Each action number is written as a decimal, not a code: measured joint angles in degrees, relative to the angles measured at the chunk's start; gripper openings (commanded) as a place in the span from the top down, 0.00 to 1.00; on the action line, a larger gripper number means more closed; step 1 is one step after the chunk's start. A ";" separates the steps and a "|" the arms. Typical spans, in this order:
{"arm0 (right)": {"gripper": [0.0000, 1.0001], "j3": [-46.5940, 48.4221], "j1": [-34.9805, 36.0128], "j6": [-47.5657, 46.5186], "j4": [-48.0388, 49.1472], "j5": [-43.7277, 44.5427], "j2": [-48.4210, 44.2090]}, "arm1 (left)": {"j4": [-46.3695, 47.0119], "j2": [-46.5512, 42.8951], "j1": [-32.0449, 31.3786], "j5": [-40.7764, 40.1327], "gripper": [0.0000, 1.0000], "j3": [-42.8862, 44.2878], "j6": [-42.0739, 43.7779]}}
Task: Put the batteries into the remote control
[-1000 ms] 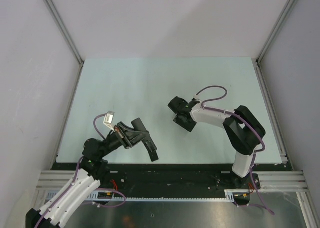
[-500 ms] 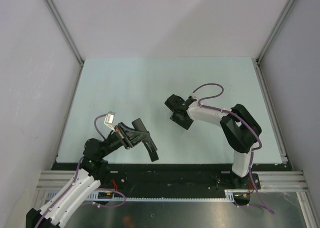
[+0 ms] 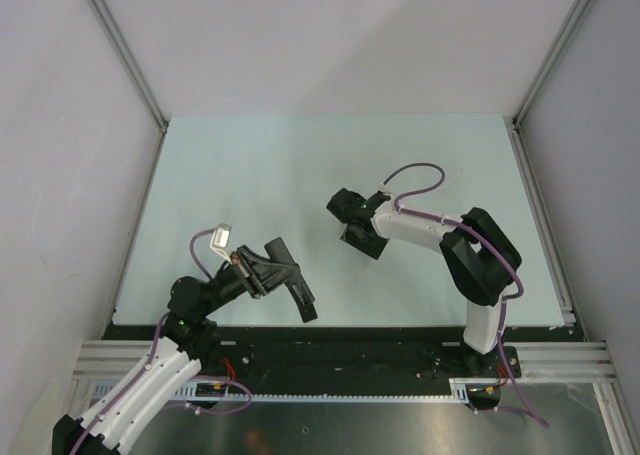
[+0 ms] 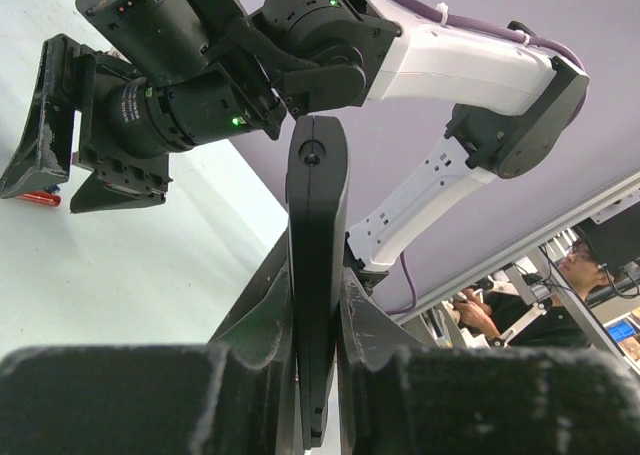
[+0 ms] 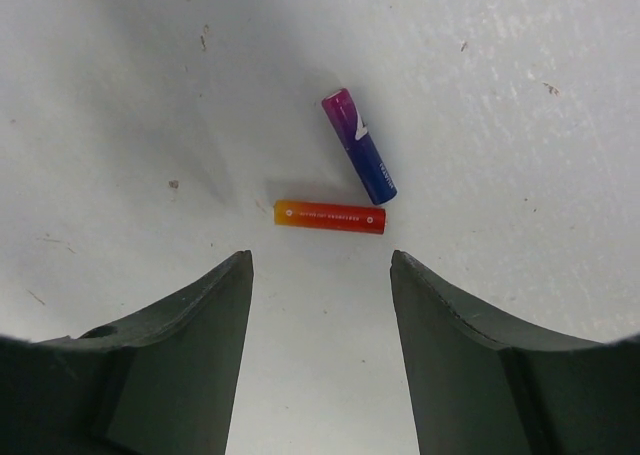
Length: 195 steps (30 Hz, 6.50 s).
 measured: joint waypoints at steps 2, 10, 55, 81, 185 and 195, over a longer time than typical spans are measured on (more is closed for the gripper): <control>0.38 0.46 0.26 -0.31 -0.81 0.52 0.00 | 0.00 0.00 0.00 0.00 1.00 0.00 0.00; 0.38 0.50 0.02 -2.05 -2.67 1.22 0.09 | -0.02 -0.35 0.00 0.02 1.00 -0.04 -0.02; 0.39 3.10 -2.84 3.17 -2.69 -0.09 3.91 | -0.09 -1.51 -0.79 0.00 1.00 -1.07 -0.11; 0.67 4.02 -3.89 2.67 -3.21 -1.25 4.66 | -0.09 -1.64 -0.87 -0.02 1.00 -1.11 -0.15; 0.76 12.17 -3.63 -4.26 3.50 -11.69 10.58 | -3.80 -7.13 -1.11 -0.28 1.00 -1.36 0.00; 1.00 13.03 -4.59 -13.66 3.30 -13.70 11.28 | -4.11 -5.81 -1.11 -0.46 1.00 -1.36 0.02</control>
